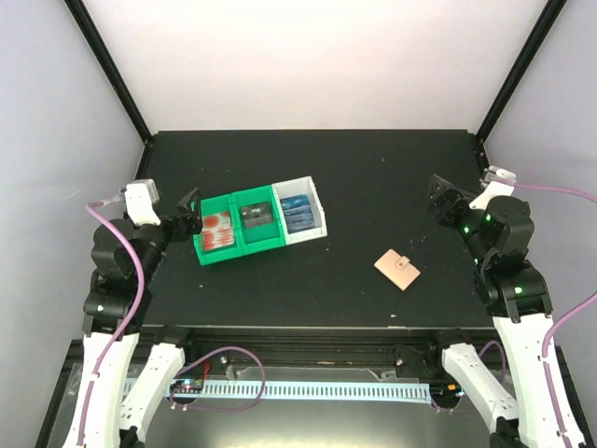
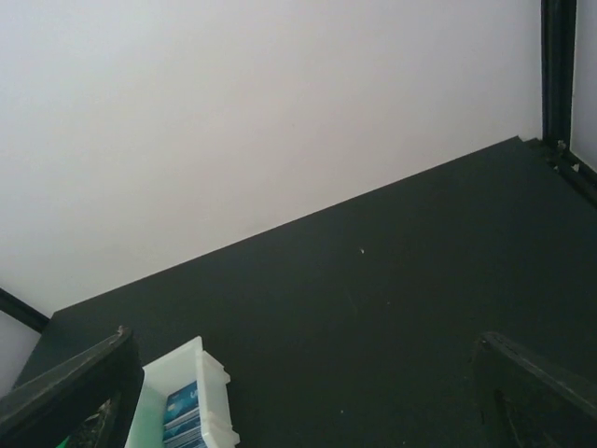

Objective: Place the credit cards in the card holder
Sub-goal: Move the card holder to the center of the board, then open the card holder at the center of the board.

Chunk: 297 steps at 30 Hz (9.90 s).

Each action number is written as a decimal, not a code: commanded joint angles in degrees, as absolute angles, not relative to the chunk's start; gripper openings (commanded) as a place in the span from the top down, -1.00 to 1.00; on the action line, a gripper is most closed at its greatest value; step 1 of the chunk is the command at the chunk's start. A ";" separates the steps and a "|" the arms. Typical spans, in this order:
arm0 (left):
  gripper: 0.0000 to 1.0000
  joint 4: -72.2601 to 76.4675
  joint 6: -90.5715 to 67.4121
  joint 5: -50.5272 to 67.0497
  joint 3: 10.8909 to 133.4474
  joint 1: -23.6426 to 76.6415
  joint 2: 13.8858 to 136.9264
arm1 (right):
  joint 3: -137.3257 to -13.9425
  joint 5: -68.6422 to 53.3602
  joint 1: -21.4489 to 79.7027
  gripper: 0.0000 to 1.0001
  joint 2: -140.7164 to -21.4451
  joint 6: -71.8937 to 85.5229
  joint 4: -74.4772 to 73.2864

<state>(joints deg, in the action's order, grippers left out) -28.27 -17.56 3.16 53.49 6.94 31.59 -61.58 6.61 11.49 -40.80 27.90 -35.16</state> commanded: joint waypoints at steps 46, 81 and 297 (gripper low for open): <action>-0.98 -2.38 -33.49 41.08 33.40 20.46 42.01 | -34.87 -5.21 21.39 -0.43 -79.09 46.62 -28.96; -0.42 9.97 -57.30 16.16 21.60 44.26 67.10 | -50.61 4.87 49.29 -0.39 -86.22 41.35 -31.58; 0.50 -7.37 -38.14 1.03 42.48 42.80 78.65 | -66.11 5.44 47.10 0.37 -97.29 30.06 -39.69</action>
